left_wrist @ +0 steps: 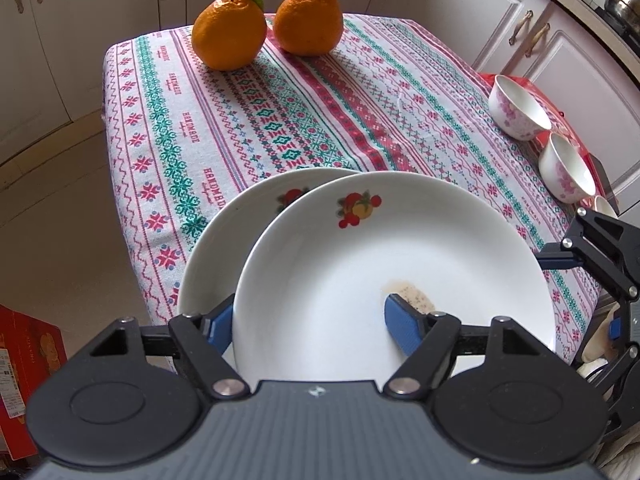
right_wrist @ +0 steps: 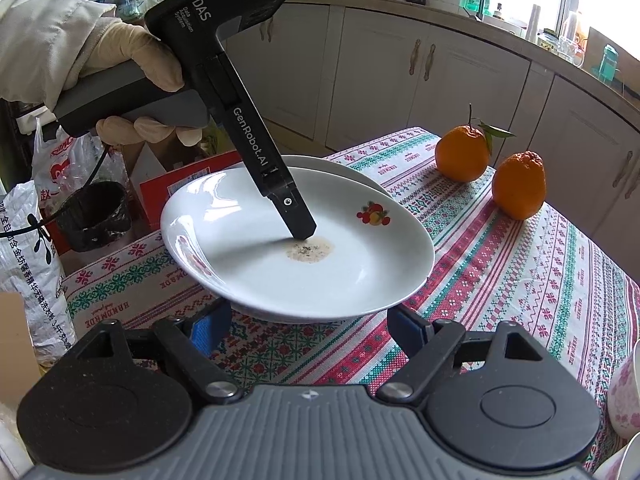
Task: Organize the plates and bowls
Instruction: 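Carry the stained plate in the left tool over the white plate stack, then lower the stained plate onto the stack with the left tool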
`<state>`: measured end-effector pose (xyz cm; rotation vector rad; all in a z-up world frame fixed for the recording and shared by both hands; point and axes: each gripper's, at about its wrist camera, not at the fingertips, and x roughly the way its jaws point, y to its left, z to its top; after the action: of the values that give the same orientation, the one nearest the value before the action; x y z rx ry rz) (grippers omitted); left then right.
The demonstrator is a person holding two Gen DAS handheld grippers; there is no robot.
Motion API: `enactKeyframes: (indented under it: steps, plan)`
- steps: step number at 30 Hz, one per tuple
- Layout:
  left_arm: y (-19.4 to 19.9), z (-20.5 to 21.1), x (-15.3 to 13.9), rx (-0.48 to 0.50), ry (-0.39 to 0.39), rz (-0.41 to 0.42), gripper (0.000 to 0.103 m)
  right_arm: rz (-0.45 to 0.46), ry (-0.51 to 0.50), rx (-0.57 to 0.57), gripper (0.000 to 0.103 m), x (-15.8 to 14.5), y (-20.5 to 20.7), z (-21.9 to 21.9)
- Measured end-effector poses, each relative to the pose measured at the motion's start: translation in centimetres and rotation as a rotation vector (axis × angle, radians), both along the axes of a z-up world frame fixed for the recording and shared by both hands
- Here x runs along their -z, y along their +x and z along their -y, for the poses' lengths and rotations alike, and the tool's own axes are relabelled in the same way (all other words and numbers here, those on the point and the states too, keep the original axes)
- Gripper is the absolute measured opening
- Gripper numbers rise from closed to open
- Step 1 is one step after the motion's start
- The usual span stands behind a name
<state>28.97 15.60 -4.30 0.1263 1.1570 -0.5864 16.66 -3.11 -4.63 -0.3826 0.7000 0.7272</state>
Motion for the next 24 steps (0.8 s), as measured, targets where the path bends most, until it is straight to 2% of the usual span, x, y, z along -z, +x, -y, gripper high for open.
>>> enactKeyframes:
  steps: [7,24]
  plan:
    - [-0.5,-0.5,-0.3,-0.006,0.014,0.000,0.075,0.001,0.015,-0.006,0.088,0.0,-0.2,0.1]
    - [-1.1,-2.4,-1.3,-0.074,-0.036,-0.001,0.075,-0.017,0.042,-0.011,0.088,0.6,0.6,-0.1]
